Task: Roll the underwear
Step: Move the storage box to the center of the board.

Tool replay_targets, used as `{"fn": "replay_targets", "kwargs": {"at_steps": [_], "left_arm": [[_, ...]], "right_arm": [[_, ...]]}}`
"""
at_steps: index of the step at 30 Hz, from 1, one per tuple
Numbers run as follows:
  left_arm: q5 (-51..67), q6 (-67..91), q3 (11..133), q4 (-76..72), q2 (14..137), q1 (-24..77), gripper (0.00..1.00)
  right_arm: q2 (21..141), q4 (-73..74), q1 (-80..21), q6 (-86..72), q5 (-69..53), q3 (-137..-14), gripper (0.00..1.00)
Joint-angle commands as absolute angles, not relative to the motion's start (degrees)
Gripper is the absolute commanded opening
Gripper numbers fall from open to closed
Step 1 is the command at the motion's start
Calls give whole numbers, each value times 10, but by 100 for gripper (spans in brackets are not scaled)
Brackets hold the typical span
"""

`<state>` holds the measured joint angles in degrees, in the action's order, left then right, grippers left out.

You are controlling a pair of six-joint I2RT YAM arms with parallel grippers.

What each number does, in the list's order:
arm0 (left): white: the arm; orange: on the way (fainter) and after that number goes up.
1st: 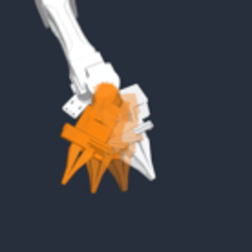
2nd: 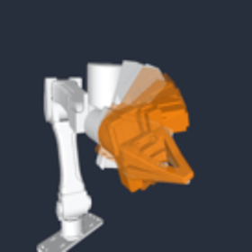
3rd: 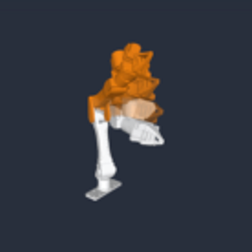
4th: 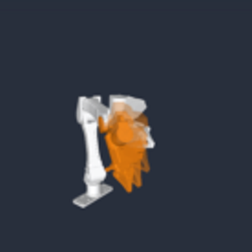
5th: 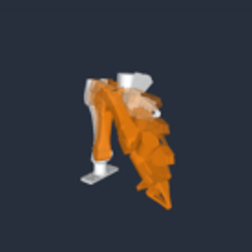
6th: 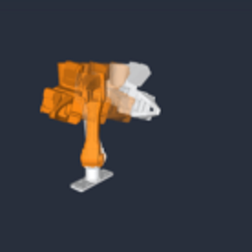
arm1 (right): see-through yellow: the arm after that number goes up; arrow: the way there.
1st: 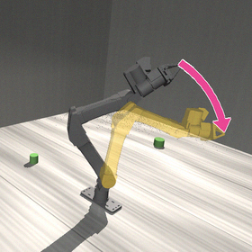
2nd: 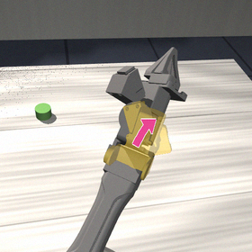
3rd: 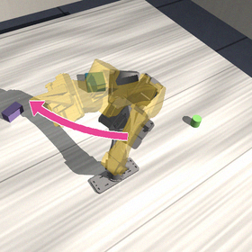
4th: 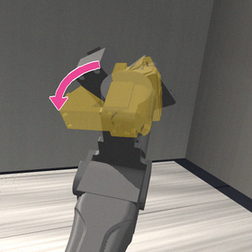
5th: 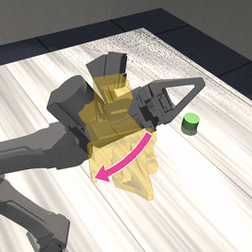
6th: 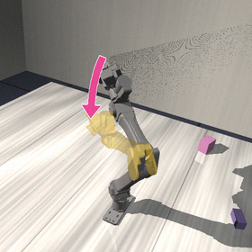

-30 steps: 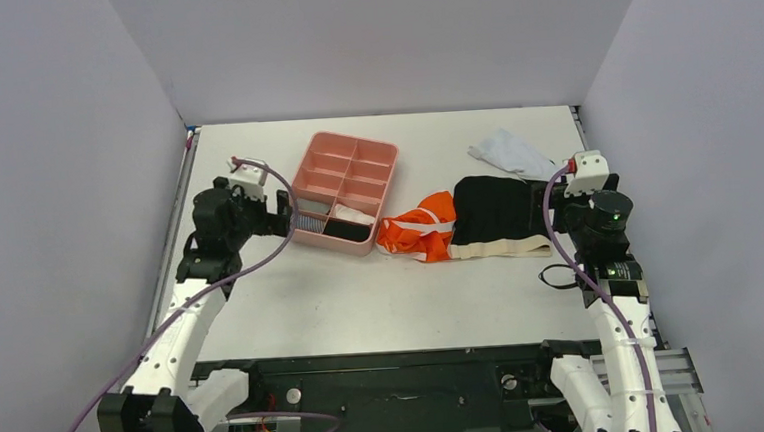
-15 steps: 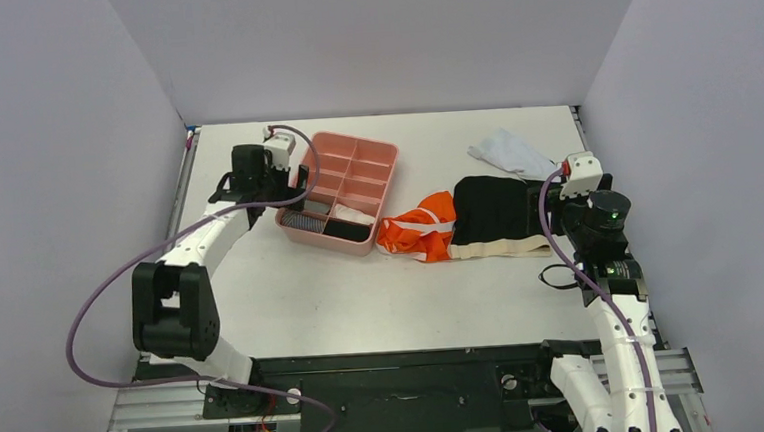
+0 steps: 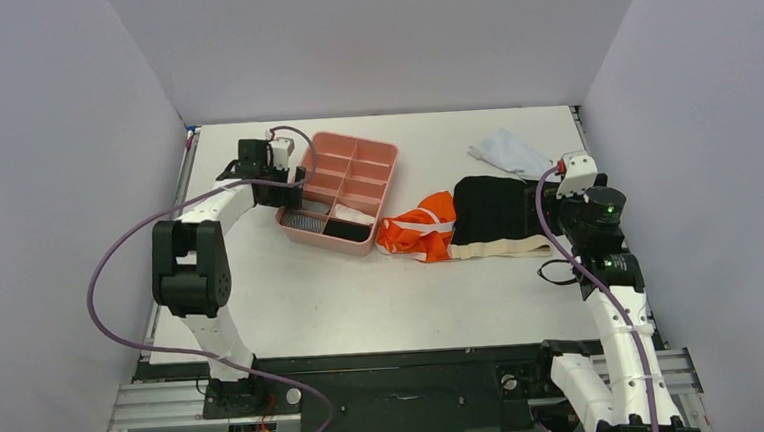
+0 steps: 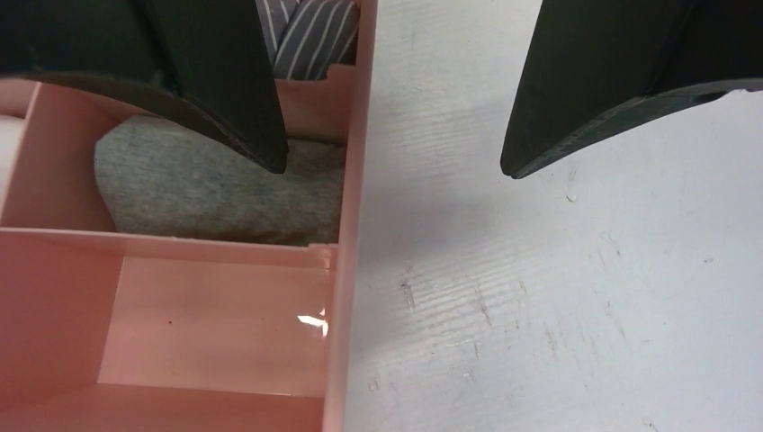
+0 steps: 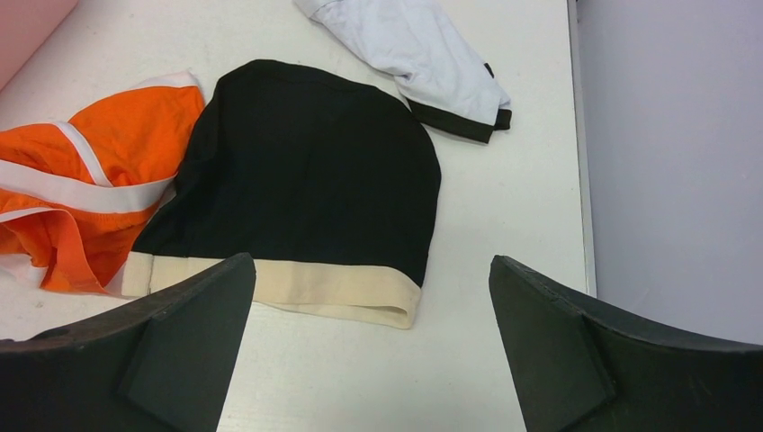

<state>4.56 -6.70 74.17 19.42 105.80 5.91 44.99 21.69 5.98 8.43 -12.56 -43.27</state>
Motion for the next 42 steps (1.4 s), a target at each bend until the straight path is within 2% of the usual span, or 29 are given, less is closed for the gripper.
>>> {"fn": "replay_targets", "kwargs": {"at_steps": [1,5,16,22,27,32,42], "left_arm": [[59,-58,800,227,1090,54,82],[61,-43,824,248,1113,50,62],[118,-22,756,260,1047,-51,34],[78,-123,701,284,995,-73,30],[56,-170,705,319,993,-112,26],[88,-151,708,344,1001,-169,23],[126,-50,680,277,997,-171,25]], "right_arm": [[453,210,62,92,-135,-439,100],[457,211,63,93,-135,-438,100],[471,213,62,94,-136,-438,100],[488,216,64,95,-133,-436,100],[510,217,63,98,-133,-436,100],[528,224,64,105,-144,-440,99],[564,233,35,108,-128,-467,99]]}}
